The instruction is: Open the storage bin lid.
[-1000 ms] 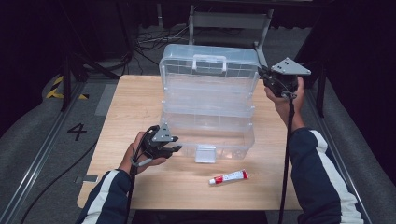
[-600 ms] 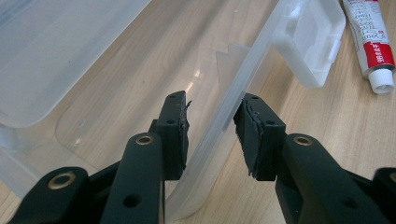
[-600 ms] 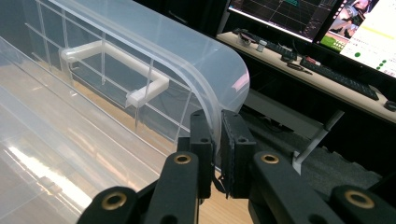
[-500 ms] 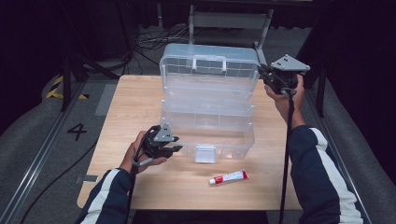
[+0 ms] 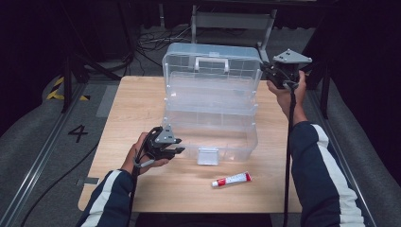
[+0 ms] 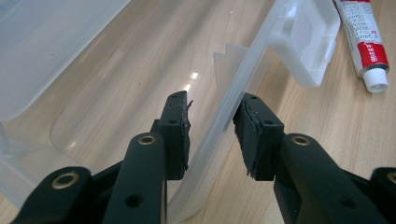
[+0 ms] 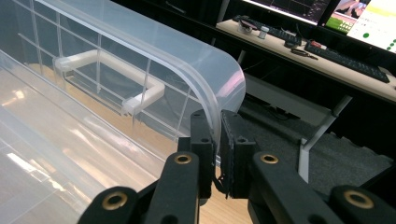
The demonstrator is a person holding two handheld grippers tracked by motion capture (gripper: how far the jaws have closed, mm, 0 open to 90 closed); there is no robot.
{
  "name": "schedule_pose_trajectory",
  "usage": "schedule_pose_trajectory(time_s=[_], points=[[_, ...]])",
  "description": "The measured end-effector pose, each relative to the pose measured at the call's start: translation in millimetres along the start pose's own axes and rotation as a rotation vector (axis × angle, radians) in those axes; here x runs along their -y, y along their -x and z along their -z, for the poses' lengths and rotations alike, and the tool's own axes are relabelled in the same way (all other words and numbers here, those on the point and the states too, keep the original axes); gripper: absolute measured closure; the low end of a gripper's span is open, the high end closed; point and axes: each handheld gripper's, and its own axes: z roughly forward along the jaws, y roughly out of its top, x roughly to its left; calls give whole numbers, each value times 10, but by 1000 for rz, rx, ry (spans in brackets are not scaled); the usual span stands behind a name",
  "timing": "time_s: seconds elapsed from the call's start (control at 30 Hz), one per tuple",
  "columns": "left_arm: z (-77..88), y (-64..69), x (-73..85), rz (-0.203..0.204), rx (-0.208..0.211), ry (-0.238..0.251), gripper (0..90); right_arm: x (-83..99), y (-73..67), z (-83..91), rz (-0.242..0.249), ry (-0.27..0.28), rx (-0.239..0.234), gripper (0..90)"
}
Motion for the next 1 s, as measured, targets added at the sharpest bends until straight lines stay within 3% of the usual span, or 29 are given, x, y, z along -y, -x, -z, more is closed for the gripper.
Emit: schedule_pose_trajectory(time_s=[0.37,0.5,0.6,1.0], points=[[-2,-5,2,-7,4,3,658,-36,79,-172,-11,-29,2,847],[-1,-3,3,-5,2,2,659,-3,156,-305,-74,-10,-15,849],[-4,-1,3,-6,3,5,659,0,179,-364,-87,-12,-18,849],[-10,4,7,-1,2,10,654,-1,230,-574,-96,-46,-4,847]])
